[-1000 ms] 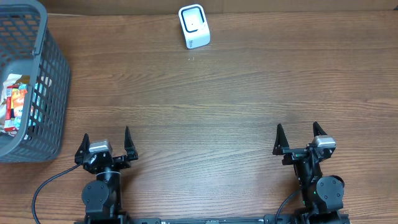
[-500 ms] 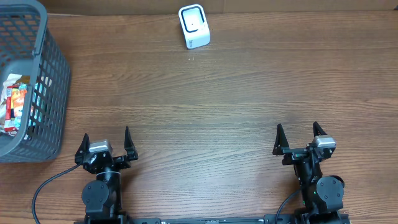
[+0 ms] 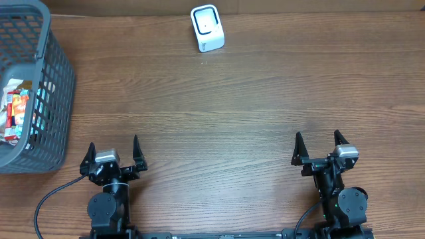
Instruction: Scan the item barcode
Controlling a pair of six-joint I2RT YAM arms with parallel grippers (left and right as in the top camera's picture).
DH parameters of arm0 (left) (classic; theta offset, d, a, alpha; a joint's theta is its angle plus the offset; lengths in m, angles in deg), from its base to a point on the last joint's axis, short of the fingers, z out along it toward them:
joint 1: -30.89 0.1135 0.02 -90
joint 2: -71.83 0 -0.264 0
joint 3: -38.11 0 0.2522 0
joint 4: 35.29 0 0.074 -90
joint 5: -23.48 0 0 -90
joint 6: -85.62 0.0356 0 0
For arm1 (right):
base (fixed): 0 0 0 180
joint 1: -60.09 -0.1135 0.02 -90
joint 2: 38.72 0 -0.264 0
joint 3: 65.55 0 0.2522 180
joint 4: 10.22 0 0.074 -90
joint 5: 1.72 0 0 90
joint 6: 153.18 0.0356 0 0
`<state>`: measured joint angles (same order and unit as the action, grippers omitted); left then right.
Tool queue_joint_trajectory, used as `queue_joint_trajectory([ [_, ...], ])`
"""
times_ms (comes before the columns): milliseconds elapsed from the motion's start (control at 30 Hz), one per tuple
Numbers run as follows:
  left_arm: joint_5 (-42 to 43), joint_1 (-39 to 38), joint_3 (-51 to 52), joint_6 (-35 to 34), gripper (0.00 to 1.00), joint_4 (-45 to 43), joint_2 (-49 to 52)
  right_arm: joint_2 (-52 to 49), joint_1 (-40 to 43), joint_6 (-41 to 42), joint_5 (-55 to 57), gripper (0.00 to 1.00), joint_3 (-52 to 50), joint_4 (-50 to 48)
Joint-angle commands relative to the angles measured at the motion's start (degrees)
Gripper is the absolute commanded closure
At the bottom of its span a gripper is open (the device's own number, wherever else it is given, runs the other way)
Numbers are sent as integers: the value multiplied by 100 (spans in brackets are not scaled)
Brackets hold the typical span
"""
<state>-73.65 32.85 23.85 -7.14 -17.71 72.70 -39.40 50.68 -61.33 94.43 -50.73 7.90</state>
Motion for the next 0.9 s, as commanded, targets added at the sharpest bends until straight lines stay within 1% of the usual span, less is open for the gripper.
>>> queue_joint_trajectory([
  [0,-72,-11,22,109,0,-17,-55,50,20,-20,-26,0,-61,-15],
  [600,-72,-11,22,138,0,-24,-55,50,20,-20,-26,0,-61,-15],
  [700,-72,-11,4,155,0,-199,-55,52,20,-20,-26,0,-61,-15],
  [800,83,-11,-208,155,1,-249,-55,52,20,-20,-26,0,-61,-15],
  [867,234,-11,-549,155,0,-66,-55,52,20,-20,-26,0,-61,-15],
])
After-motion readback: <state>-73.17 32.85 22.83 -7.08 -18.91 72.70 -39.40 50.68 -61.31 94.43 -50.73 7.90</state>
